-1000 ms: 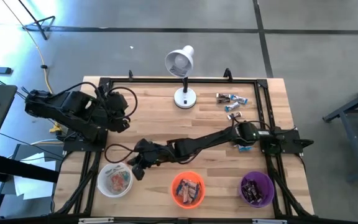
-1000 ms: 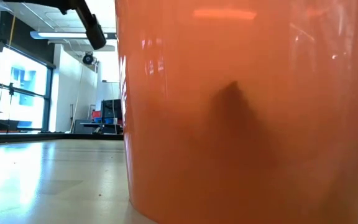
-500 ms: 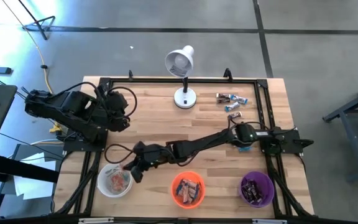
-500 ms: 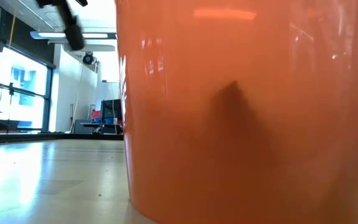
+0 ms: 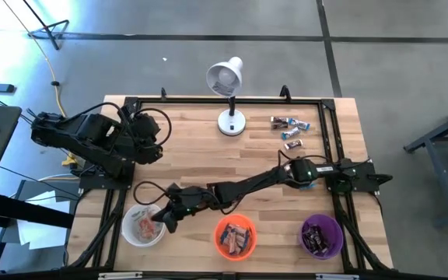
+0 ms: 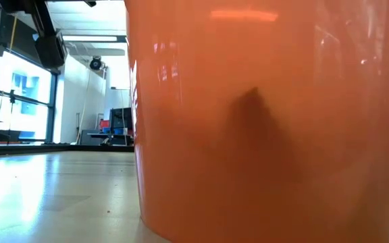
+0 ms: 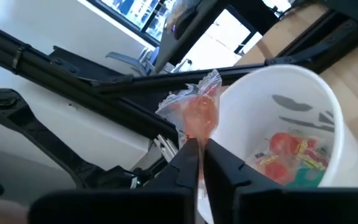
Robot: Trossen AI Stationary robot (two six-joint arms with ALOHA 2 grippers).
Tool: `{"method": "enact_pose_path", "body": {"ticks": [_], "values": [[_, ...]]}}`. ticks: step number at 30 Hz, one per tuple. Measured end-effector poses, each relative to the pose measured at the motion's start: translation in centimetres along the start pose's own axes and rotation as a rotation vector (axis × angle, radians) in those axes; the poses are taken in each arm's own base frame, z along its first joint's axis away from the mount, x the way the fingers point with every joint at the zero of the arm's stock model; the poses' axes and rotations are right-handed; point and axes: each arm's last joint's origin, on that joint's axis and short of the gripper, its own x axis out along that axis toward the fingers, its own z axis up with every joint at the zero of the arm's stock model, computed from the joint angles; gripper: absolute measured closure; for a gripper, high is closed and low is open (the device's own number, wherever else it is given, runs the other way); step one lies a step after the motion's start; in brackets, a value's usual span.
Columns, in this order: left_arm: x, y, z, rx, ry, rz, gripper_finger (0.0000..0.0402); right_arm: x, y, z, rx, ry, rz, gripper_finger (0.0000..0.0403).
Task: Organize candy in baskets
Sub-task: Put the orange gummy into the white bucket, then put the white chocolate bar into the orange bucket
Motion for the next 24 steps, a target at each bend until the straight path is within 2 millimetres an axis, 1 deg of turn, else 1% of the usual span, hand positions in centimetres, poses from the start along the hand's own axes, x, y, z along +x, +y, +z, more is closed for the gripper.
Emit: {"method": "enact_pose_path", "body": {"ticks": [2, 9, 12, 15, 17, 21, 24], "values": [[0.0, 0.0, 0.0, 0.0, 0.0, 0.0, 0.0337, 0.0, 0.0, -0.1, -0.001, 0.005, -0.004, 0.0371], [0.0, 0.0, 0.0, 0.0, 0.004, -0.006, 0.0337, 0.0, -0.1, -0.1, -0.001, 0.013, -0.008, 0.028], [0.0, 0.0, 0.0, 0.0, 0.006, -0.008, 0.0337, 0.0, -0.2, -0.1, 0.006, 0.021, -0.011, 0.0257], [0.0, 0.0, 0.0, 0.002, 0.008, -0.009, 0.0337, -0.1, -0.5, 0.2, 0.038, 0.051, 0.0, 0.0254], [0.0, 0.0, 0.0, 0.001, 0.008, -0.009, 0.0337, -0.1, -0.7, 0.3, 0.058, 0.079, 0.001, 0.026], [0.0, 0.0, -0.1, -0.005, 0.013, -0.018, 0.0337, -0.3, -1.1, 0.4, 0.063, 0.122, -0.023, 0.0286], [0.0, 0.0, -0.1, -0.005, 0.015, -0.019, 0.0337, -0.8, -0.5, 1.0, 0.043, 0.141, -0.048, 0.0311]]}}
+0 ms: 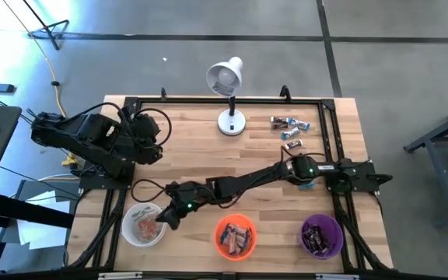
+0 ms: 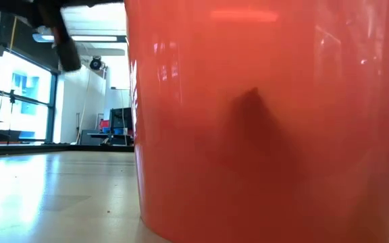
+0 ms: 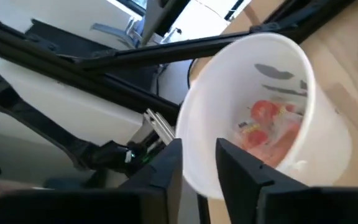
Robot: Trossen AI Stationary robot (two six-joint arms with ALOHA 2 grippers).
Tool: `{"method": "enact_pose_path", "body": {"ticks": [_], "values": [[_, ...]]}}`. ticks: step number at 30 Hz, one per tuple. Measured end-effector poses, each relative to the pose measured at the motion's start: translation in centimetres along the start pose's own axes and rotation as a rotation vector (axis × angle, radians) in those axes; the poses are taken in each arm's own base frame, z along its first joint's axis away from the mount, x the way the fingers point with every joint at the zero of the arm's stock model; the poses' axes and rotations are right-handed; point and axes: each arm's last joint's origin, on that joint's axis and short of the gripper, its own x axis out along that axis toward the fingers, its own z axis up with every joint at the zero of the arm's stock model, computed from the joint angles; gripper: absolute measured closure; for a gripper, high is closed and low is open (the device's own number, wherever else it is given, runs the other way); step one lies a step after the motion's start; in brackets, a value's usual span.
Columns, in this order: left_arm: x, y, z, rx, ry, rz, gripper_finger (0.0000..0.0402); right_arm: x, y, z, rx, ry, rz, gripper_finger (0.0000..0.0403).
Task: Organize candy in baskets
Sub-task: Put the white chocolate bar into the orange bucket
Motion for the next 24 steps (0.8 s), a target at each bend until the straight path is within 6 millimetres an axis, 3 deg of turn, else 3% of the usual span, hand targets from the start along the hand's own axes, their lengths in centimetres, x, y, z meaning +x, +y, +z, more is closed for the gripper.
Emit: {"method": "enact_pose_path", "body": {"ticks": [4, 12, 19, 24], "values": [[-0.1, 0.1, -0.1, 0.005, 0.009, -0.003, 0.0337, -1.8, 1.4, 1.0, -0.042, 0.023, -0.088, 0.0337], [-0.3, 0.6, -0.3, -0.004, 0.004, -0.006, 0.0337, -7.3, 4.3, 1.8, -0.096, 0.02, -0.469, 0.0347], [-0.5, 0.9, -0.5, -0.012, -0.003, -0.01, 0.0337, -12.8, 6.8, 0.3, -0.027, 0.017, -0.821, 0.0347], [-0.4, 1.0, -0.4, -0.018, -0.006, 0.004, 0.0337, -16.3, 7.5, -1.1, 0.036, 0.069, -1.045, 0.0347]]}}
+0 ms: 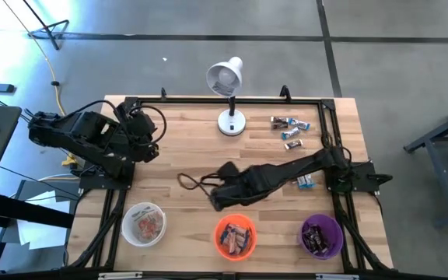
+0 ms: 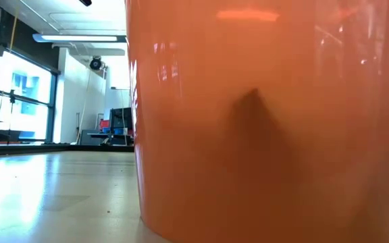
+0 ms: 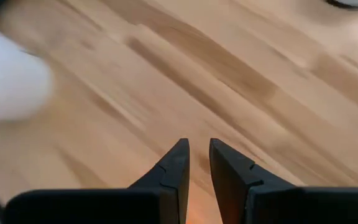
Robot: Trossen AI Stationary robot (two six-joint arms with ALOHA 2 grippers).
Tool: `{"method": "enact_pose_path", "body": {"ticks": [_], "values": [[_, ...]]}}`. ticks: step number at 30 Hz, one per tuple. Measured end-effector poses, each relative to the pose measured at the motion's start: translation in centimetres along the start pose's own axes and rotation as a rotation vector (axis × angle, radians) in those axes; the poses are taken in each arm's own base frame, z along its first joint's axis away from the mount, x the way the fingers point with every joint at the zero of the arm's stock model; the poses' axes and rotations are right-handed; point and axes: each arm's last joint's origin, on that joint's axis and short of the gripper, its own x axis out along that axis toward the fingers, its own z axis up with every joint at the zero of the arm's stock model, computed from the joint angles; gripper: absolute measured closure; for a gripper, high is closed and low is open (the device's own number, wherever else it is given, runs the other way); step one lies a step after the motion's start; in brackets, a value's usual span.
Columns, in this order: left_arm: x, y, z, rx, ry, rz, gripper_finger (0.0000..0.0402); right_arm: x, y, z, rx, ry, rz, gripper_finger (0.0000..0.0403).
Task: Organize candy in baskets
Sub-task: Put the white chocolate bar into the orange bucket
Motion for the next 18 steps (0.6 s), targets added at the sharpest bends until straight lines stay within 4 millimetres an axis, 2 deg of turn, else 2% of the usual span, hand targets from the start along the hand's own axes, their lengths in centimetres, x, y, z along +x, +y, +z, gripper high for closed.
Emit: {"method": "enact_pose_path", "body": {"ticks": [6, 9, 18], "values": [[0.2, 0.2, 0.2, -0.082, -0.003, 0.021, 0.0337, -2.9, -3.0, -0.6, -0.013, 0.082, -0.17, 0.0347], [0.3, 0.3, 0.2, -0.139, -0.009, 0.037, 0.0337, -4.0, -3.9, -0.4, -0.063, 0.078, -0.148, 0.0347], [0.4, 0.5, 0.3, -0.244, -0.026, 0.063, 0.0337, -5.5, -10.1, -1.6, -0.111, 0.206, -0.207, 0.0347]]}}
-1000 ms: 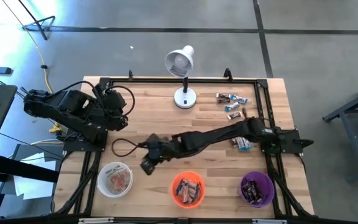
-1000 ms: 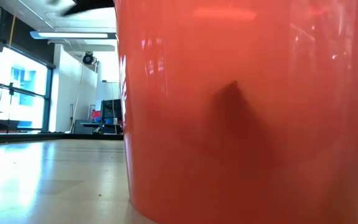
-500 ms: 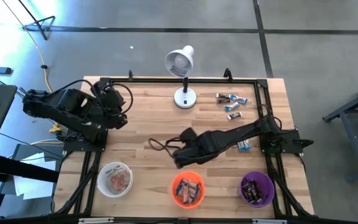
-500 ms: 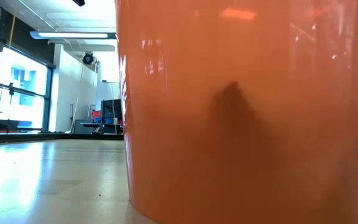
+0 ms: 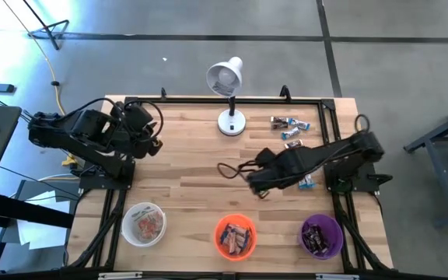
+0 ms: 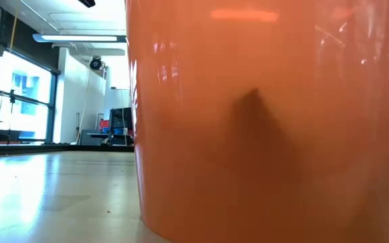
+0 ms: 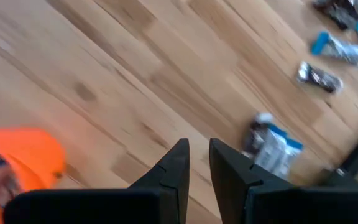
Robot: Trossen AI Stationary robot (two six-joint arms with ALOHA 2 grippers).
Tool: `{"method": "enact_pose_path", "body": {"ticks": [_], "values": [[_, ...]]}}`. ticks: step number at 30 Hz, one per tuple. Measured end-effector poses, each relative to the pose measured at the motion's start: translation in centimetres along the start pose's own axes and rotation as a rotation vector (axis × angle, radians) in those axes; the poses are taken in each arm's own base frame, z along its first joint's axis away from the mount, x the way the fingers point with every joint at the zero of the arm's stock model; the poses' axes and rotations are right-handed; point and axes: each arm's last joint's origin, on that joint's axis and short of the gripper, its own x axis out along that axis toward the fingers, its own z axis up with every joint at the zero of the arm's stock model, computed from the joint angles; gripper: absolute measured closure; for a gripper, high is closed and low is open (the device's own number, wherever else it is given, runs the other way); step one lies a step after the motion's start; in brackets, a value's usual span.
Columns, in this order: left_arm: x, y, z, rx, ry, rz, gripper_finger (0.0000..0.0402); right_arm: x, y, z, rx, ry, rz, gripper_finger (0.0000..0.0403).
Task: Organize candy in baskets
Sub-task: Put the white chocolate bar into the orange bucket
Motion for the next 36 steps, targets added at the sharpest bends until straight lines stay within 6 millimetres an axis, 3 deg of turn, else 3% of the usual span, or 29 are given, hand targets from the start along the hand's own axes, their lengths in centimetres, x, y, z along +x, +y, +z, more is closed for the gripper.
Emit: {"method": "enact_pose_path", "body": {"ticks": [11, 17, 22, 27, 36], "values": [[0.1, 0.3, 0.3, -0.051, -0.084, 0.084, 0.0337, -0.3, -8.4, -3.5, 0.063, -0.051, -0.019, 0.0347], [0.3, 0.5, 0.4, -0.143, -0.08, 0.095, 0.0337, 2.8, -12.5, -6.6, 0.163, 0.019, 0.043, 0.0347], [0.4, 0.6, 0.5, -0.207, -0.081, 0.1, 0.0337, 7.3, -14.1, -9.0, 0.216, 0.091, 0.109, 0.0347], [0.5, 0.4, 0.5, -0.244, -0.081, 0.1, 0.0337, 10.8, -15.9, -10.8, 0.287, 0.123, 0.069, 0.0347], [0.9, -0.3, 0.5, -0.252, -0.065, 0.104, 0.0337, 10.1, -15.7, -10.3, 0.254, 0.105, 0.079, 0.0347]]}}
